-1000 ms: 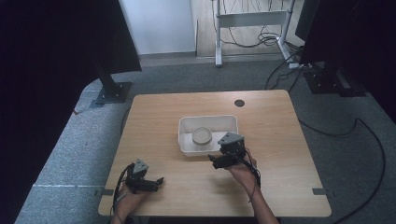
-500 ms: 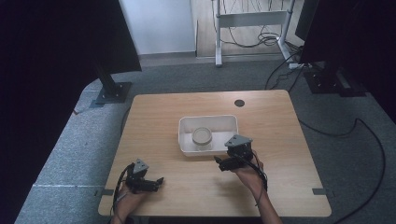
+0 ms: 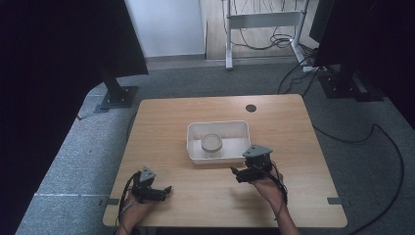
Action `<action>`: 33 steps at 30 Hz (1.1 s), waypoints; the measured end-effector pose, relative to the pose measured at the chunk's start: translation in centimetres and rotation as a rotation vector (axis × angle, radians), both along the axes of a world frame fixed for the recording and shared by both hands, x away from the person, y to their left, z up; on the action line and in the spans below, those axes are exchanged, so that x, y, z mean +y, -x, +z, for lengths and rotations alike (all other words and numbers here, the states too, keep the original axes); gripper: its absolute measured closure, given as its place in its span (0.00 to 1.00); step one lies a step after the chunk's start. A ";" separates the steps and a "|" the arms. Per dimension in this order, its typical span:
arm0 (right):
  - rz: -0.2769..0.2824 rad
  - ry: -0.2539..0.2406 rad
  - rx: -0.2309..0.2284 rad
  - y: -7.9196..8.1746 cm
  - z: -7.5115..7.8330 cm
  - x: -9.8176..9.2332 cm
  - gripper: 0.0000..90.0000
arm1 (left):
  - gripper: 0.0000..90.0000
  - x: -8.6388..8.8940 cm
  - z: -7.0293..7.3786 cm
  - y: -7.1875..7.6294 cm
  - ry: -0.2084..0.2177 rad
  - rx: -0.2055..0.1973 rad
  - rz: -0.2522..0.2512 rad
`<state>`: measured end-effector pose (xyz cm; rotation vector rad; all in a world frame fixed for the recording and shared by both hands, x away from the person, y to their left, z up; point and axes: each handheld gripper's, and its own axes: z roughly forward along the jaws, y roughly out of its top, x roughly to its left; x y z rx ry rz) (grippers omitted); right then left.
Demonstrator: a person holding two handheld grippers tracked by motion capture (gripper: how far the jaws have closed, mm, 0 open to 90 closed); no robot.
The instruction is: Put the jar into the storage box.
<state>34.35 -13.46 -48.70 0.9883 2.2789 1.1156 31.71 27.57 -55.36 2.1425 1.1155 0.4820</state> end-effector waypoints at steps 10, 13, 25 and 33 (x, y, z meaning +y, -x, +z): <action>-0.020 -0.007 0.004 0.8 -0.1 -1.5 0.04 | 0.01 0.0 0.0 0.0 0.000 0.000 0.000; -0.025 -0.009 0.003 1.0 -0.1 -1.9 0.04 | 0.01 0.0 0.0 0.0 0.000 0.000 0.000; -0.079 -0.014 0.001 2.7 -1.1 -4.7 0.04 | 0.01 0.0 0.0 0.0 0.000 0.001 0.000; -0.120 -0.017 0.003 3.5 -1.8 -6.4 0.04 | 0.01 0.0 0.0 0.0 0.000 0.000 0.002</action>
